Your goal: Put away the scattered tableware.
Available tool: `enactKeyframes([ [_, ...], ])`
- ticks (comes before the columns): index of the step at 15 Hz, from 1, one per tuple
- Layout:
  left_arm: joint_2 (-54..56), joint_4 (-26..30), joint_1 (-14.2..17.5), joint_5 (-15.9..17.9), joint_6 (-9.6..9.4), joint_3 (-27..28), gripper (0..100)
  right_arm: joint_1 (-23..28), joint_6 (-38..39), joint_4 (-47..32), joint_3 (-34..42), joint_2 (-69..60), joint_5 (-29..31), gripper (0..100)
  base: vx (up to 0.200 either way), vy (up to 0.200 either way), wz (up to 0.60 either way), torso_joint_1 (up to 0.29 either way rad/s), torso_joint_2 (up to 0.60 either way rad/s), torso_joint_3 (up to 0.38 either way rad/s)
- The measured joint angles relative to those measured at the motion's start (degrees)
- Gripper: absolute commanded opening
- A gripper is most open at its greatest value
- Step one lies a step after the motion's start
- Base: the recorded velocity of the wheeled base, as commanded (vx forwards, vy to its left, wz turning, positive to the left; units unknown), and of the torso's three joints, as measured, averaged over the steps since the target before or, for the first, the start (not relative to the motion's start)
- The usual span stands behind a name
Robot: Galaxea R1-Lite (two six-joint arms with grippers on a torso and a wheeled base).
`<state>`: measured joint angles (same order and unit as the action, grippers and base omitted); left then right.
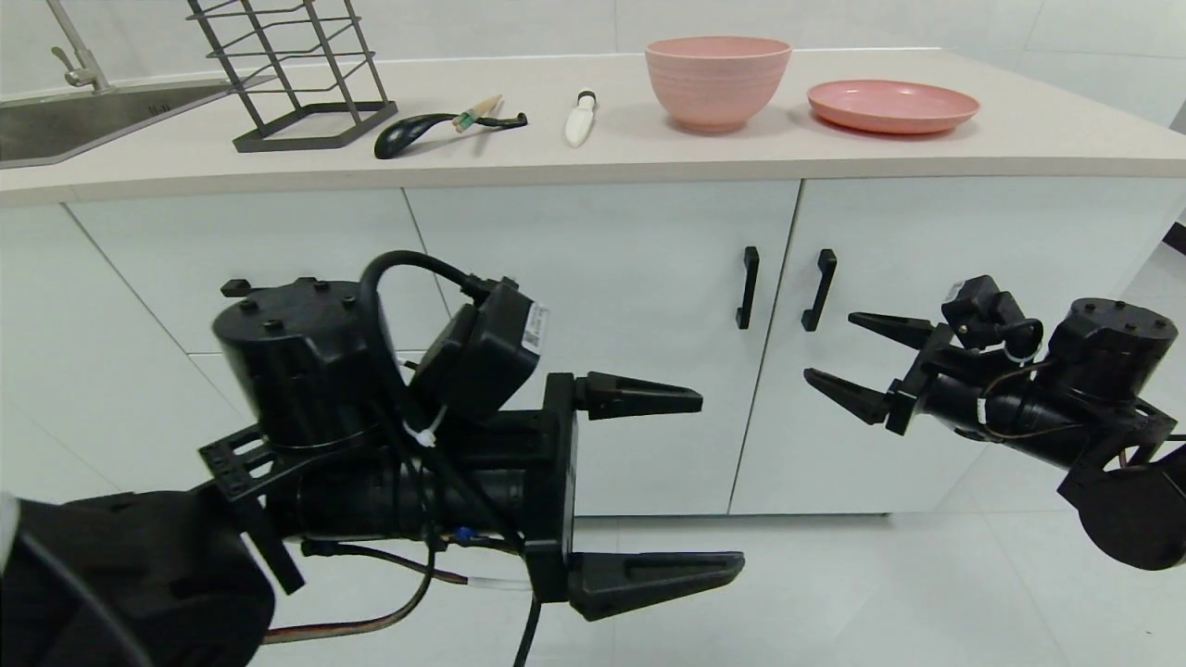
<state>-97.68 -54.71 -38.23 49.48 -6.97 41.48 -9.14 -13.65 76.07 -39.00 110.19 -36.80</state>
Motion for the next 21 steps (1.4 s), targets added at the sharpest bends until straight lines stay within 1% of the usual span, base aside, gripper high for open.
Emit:
enactKeyframes([
  [1,-2.5,-3.0,-0.2,0.3,-0.02,1.3,100,0.0,0.0,0.0,-2.0,1.4,0.0,100,0.0,0.0,0.0,0.0,0.0,0.0],
  [3,-7.7,-11.3,-0.3,0.7,0.02,4.3,100,0.0,0.1,0.0,-5.8,3.6,0.0,100,0.0,0.0,0.0,0.0,0.0,0.0],
  [4,-9.6,-12.8,-0.4,0.8,0.09,5.4,100,0.0,0.0,0.0,-6.8,4.3,0.0,100,0.0,0.0,0.0,0.0,0.0,0.0],
  [8,-14.9,-12.8,-0.8,0.5,0.35,11.7,100,1.5,0.1,0.1,-9.1,5.8,0.0,100,0.0,0.0,0.0,0.0,0.0,0.0],
  [10,-17.9,-11.7,-1.6,-0.5,0.4,17.7,100,2.1,0.1,0.5,-10.9,6.4,-0.7,100,0.0,0.0,0.0,0.0,0.0,0.0],
  [12,-19.7,-10.2,-2.6,-1.4,0.41,20.2,100,2.2,0.1,0.9,-12.4,7.1,-3.8,100,0.0,0.0,0.0,0.0,0.0,0.0],
  [14,-20.6,-9.4,-2.8,-2.4,0.77,21.5,100,2.3,0.1,1.0,-13.4,8.0,-4.2,100,0.0,0.0,0.0,0.0,0.0,0.0],
  [16,-21.5,-7.5,-3.0,-7.4,1.37,24.7,100,2.3,0.1,1.9,-15.0,9.5,-4.6,100,0.0,0.0,0.0,0.0,0.0,0.0],
  [18,-22.4,-4.0,-3.0,-11.6,1.48,28.5,100,2.2,0.1,2.2,-17.4,10.9,-7.1,100,0.0,0.0,0.0,0.0,0.0,0.0],
  [21,-24.3,-3.3,-3.0,-15.5,1.54,31.8,100,2.1,0.3,2.2,-20.0,12.0,-9.3,100,0.0,0.0,0.0,0.0,0.0,0.0],
])
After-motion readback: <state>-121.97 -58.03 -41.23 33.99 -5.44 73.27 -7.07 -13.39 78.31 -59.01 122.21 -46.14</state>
